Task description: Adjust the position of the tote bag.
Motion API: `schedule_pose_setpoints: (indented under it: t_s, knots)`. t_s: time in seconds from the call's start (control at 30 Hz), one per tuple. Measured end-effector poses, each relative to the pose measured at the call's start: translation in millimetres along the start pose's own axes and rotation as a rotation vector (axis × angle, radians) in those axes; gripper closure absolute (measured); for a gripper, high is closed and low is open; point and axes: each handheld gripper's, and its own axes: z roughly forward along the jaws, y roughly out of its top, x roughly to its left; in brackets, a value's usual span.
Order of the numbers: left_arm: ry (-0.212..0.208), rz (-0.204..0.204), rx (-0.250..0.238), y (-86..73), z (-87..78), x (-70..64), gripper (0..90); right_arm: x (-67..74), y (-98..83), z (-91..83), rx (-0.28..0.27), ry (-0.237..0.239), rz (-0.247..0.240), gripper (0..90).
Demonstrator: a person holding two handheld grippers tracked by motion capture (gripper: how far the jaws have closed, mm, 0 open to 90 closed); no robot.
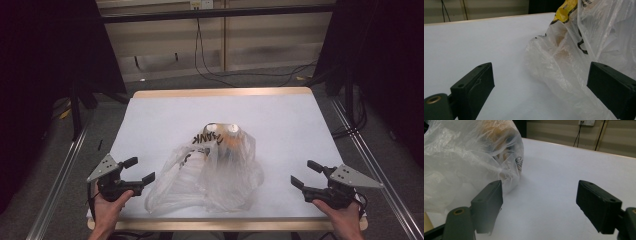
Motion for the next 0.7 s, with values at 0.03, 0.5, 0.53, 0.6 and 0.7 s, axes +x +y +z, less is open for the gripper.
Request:
schedule_pose_setpoints:
  t_s: [0.03,0.5,0.53,0.6,0.7]
  knots:
    - [-0.005,-0.003,0.002,-0.4,-0.2,1.3,6.9,0.0,0.0,0.0,0.0,0.0,0.0,21.4]
    - [0.027,0.012,0.006,-0.4,-3.2,-3.0,8.2,0.4,0.8,5.8,0.045,0.042,0.002,27.8]
    - [0.022,0.009,0.003,-0.6,-3.6,-3.6,9.0,0.4,1.0,6.1,0.046,0.047,0.002,28.8]
    - [0.012,0.012,0.002,-0.7,-4.5,-4.1,10.6,0.8,1.4,6.3,0.05,0.056,0.003,30.0]
    - [0.004,0.006,0.019,-0.4,-4.7,-6.1,12.3,1.4,1.9,6.4,0.056,0.068,0.005,32.1]
